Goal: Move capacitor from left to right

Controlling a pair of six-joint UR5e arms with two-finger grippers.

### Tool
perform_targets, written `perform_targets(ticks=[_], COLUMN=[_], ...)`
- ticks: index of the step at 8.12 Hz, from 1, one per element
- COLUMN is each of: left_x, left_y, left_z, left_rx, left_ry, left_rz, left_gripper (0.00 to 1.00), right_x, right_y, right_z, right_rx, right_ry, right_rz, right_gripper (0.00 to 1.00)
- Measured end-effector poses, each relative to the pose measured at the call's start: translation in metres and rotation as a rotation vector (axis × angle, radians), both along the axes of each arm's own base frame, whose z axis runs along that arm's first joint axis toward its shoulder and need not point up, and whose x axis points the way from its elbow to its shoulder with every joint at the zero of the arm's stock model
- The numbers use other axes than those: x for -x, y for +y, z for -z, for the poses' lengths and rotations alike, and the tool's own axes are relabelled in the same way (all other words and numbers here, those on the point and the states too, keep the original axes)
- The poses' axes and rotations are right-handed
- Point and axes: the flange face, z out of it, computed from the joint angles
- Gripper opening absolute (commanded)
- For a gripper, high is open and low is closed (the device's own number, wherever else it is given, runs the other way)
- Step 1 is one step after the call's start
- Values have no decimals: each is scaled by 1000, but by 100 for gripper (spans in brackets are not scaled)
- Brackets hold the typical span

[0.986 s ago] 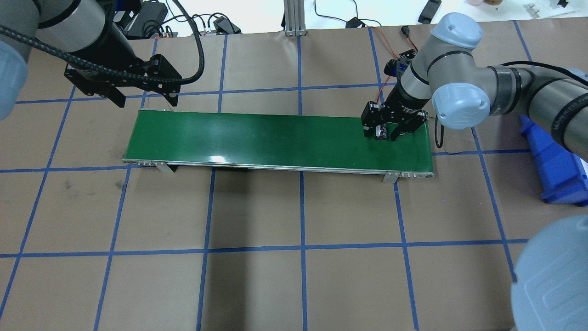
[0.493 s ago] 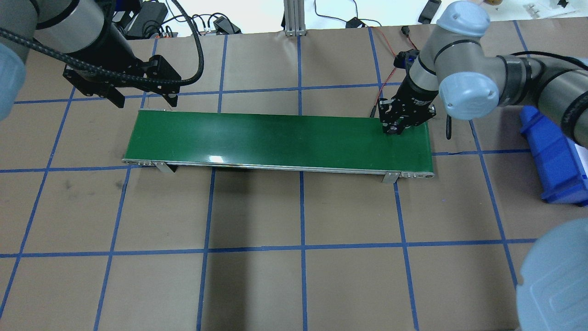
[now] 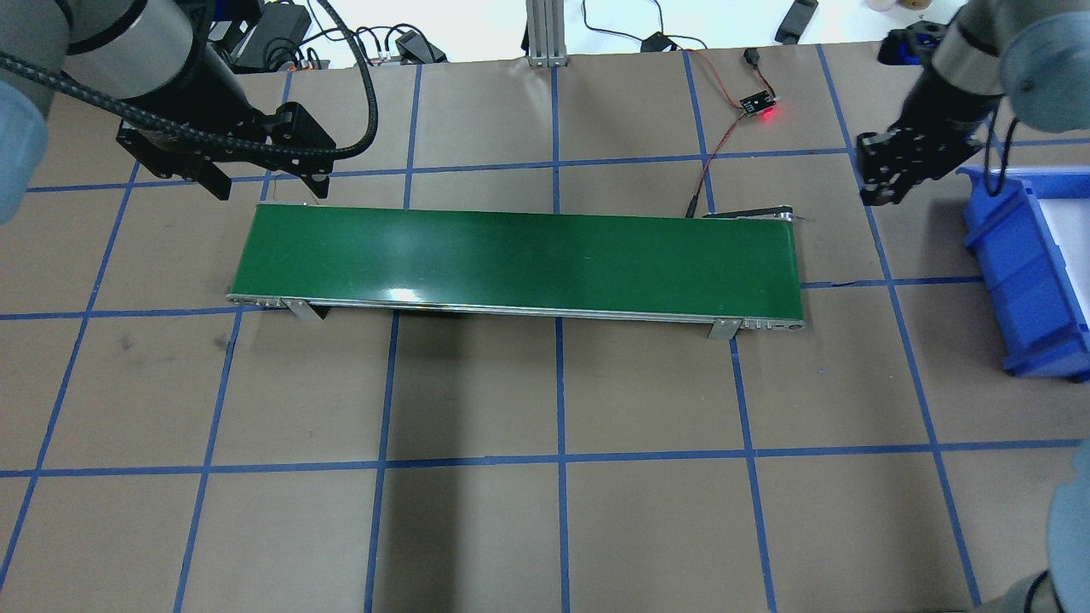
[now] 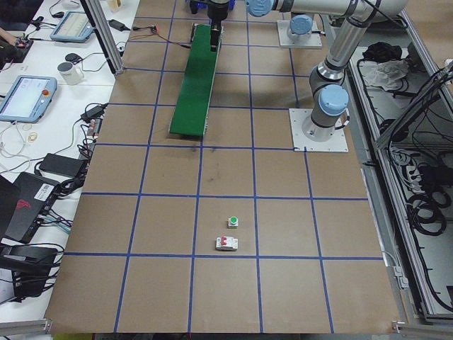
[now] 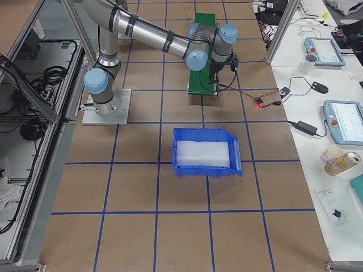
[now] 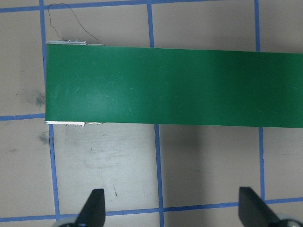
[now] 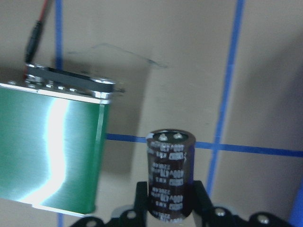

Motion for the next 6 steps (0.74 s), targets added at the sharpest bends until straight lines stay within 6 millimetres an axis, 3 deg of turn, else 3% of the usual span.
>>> perform_targets(ticks=[2, 3, 4, 5, 6], left_x=[0, 0, 0, 0, 0], left_y=[0, 0, 0, 0, 0], left_z=[0, 0, 0, 0, 0], left_rx=[0, 0, 0, 0, 0], left_ry=[-1, -1, -1, -1, -1], left_rz=[0, 0, 1, 1, 1], left_gripper=[100, 100, 100, 100, 100], right_x=[113, 158, 190, 220, 248], right_y=[12, 17, 21, 25, 28], right_z=[-20, -27, -27, -13, 17], right_rx=[52, 75, 65, 40, -5], right_ry=[74, 155, 226, 258, 256], right_rz=[-191, -288, -370, -415, -430], right_gripper=[0, 0, 0, 0, 23])
